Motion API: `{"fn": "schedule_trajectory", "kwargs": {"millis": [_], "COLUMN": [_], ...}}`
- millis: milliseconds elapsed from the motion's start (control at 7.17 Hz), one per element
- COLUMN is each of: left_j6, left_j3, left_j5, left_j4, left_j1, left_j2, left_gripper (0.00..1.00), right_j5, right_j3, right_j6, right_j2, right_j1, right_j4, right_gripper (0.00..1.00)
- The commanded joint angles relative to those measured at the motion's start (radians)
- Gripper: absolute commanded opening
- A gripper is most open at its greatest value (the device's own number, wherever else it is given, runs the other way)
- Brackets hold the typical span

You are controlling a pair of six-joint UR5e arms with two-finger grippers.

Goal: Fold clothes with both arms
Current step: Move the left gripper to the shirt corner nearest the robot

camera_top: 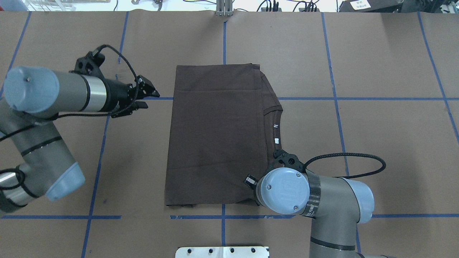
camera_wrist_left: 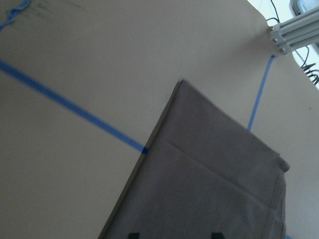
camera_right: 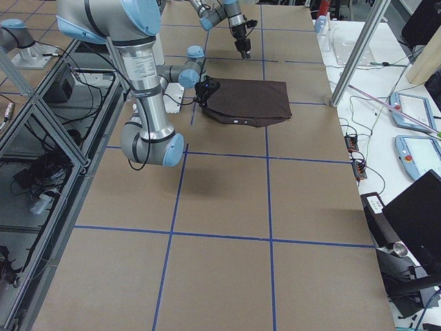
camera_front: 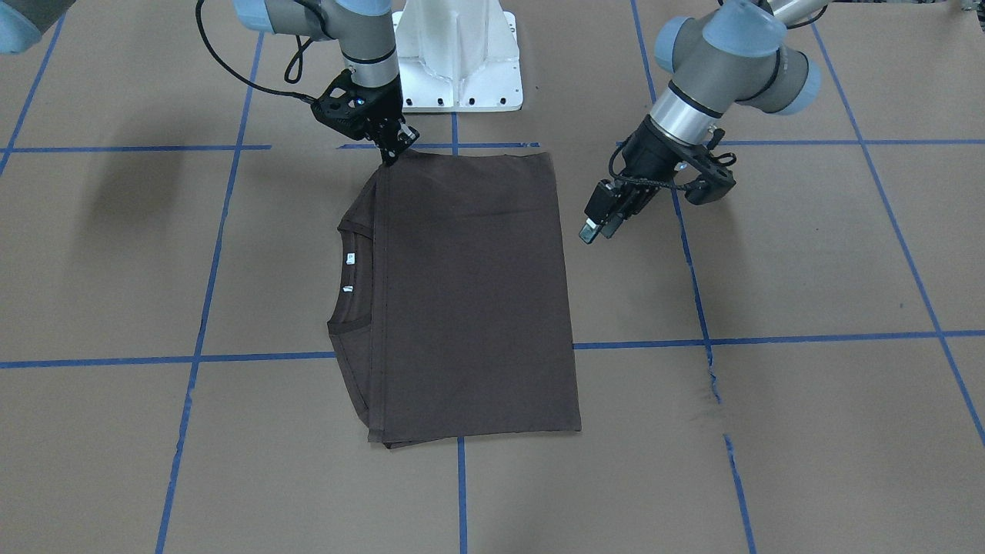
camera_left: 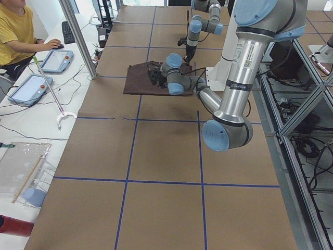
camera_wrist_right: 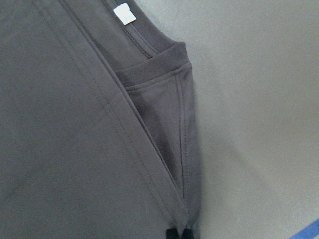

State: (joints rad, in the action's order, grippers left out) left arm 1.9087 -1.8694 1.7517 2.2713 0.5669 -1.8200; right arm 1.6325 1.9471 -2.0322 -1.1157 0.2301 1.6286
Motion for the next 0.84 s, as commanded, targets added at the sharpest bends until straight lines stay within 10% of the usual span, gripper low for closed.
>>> {"fn": "schedule_trajectory", "kwargs": {"millis": [0,697], "left_j6": [0.095,0.184], "left_j3": [-0.037,-0.053], "left_j5": [-0.136,-0.196], "left_j4": [-0.085,-0.157], "left_j1": [-0.206,-0.355], "left_j2": [0.051,0.048], "left_gripper": [0.61,0.56], "right_j5": [0.001,0.001], "right_j3": [-0.001,0.001], "right_j6": [0.001,0.001], "right_j2": [-0.003,-0.003], "right_j1": [0.001,0.001], "right_j4": [0.001,0.001], "right_gripper": [0.0,0.0]}}
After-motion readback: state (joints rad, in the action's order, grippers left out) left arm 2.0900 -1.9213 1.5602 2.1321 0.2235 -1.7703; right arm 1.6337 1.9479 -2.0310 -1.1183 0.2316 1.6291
